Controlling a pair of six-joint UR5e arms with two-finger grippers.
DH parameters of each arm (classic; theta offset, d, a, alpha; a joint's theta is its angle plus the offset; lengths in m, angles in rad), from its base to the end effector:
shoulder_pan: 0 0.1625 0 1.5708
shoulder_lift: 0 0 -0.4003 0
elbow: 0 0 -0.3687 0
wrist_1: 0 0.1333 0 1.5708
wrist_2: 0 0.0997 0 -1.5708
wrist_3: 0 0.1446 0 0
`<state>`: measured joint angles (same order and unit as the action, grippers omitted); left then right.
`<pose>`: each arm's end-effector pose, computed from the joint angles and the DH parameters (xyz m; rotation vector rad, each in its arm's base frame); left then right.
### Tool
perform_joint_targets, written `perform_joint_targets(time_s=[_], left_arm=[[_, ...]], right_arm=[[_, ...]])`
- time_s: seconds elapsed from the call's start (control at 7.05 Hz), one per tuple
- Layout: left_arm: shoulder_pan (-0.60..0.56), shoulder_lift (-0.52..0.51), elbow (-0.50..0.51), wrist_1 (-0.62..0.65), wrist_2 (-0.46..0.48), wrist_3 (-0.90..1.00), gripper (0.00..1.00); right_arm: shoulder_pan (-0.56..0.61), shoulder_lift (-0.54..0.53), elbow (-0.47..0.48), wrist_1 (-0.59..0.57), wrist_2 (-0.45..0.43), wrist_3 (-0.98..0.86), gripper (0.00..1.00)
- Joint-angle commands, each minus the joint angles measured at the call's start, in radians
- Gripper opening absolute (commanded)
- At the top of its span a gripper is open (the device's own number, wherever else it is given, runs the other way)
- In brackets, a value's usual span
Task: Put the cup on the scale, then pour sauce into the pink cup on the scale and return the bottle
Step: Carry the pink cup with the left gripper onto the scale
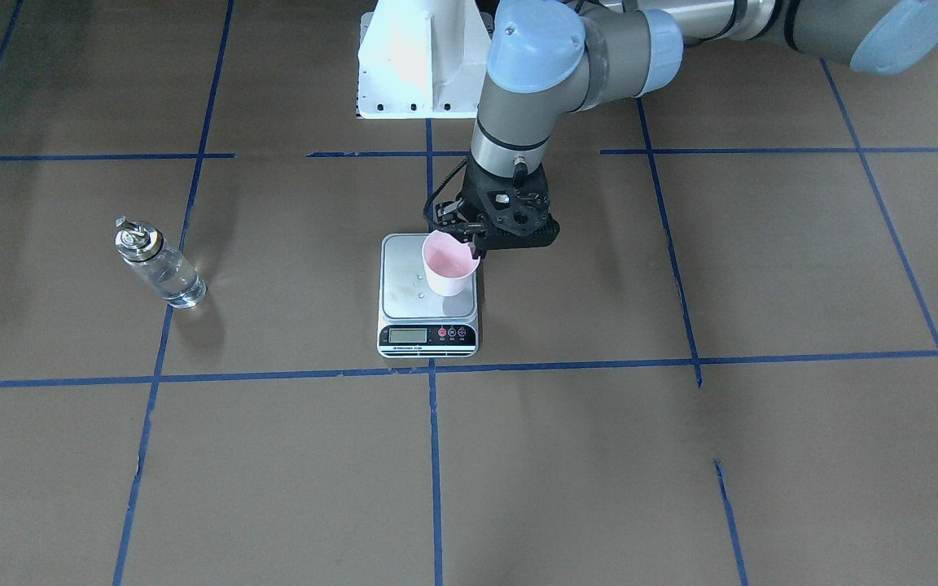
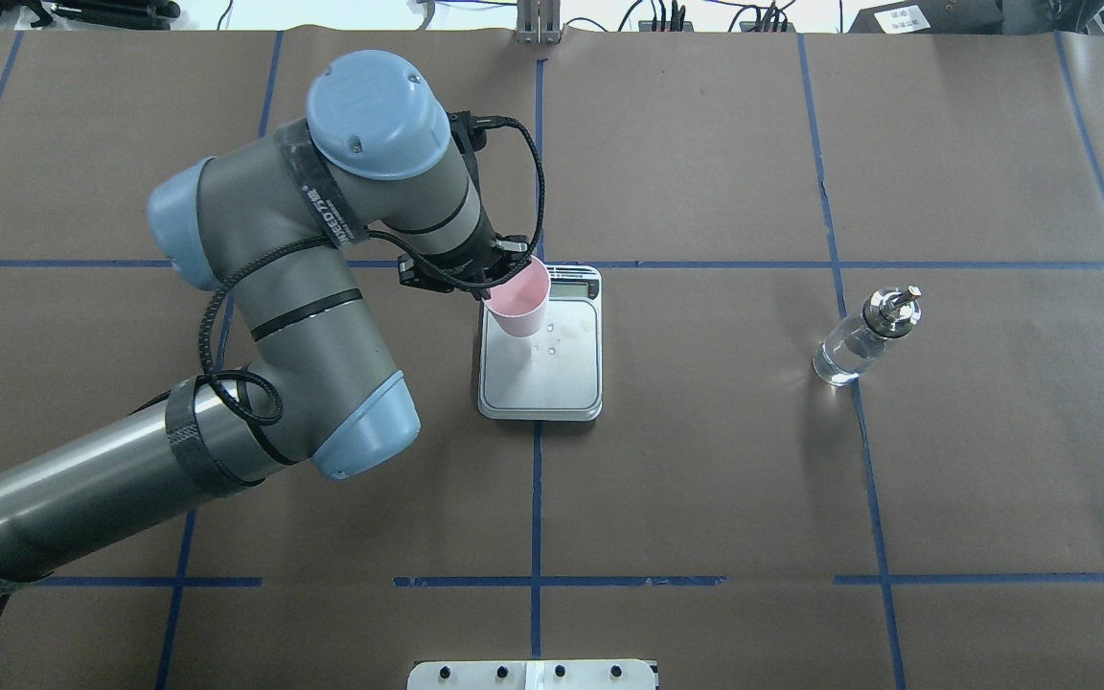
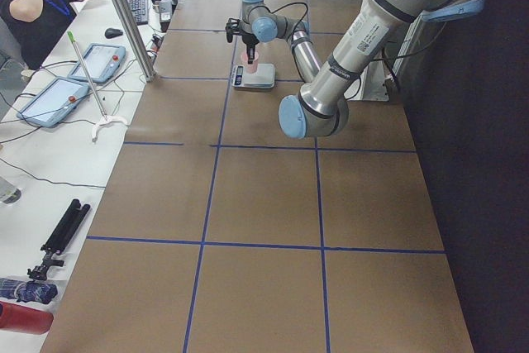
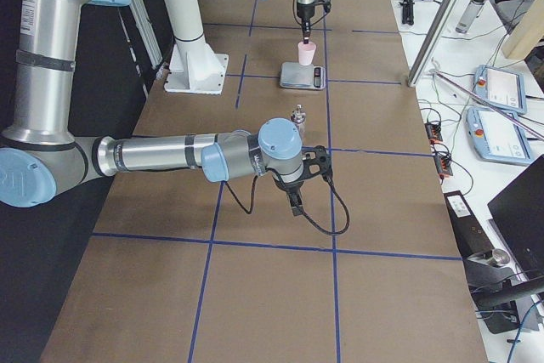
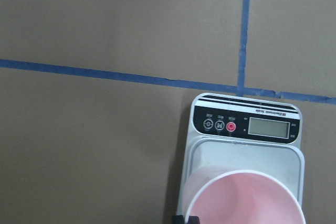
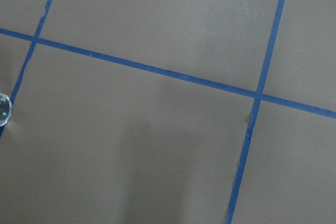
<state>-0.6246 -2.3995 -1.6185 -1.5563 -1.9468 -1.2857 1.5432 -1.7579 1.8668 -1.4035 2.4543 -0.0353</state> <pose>0.5193 -0.4732 0.1616 0.0576 0.9196 -0.1532 0.0101 -0.4134 0.5768 0.2615 -0.8774 -0.1804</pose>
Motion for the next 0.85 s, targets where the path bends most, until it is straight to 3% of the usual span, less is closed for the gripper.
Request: perform_joint_targets(time_s=[0.0, 0.71], left_arm=[[0.017, -0.021, 0.045, -0.030, 0.026, -0.004, 0.00], [0.034, -0.013, 0.038, -0.030, 0.028, 0.002, 0.03]], right_arm=[[0.001, 0.000, 0.000, 0.000, 0.000, 0.002, 1.00], [0.003, 0.000, 0.002, 0.001, 0.000, 0.000, 1.00]])
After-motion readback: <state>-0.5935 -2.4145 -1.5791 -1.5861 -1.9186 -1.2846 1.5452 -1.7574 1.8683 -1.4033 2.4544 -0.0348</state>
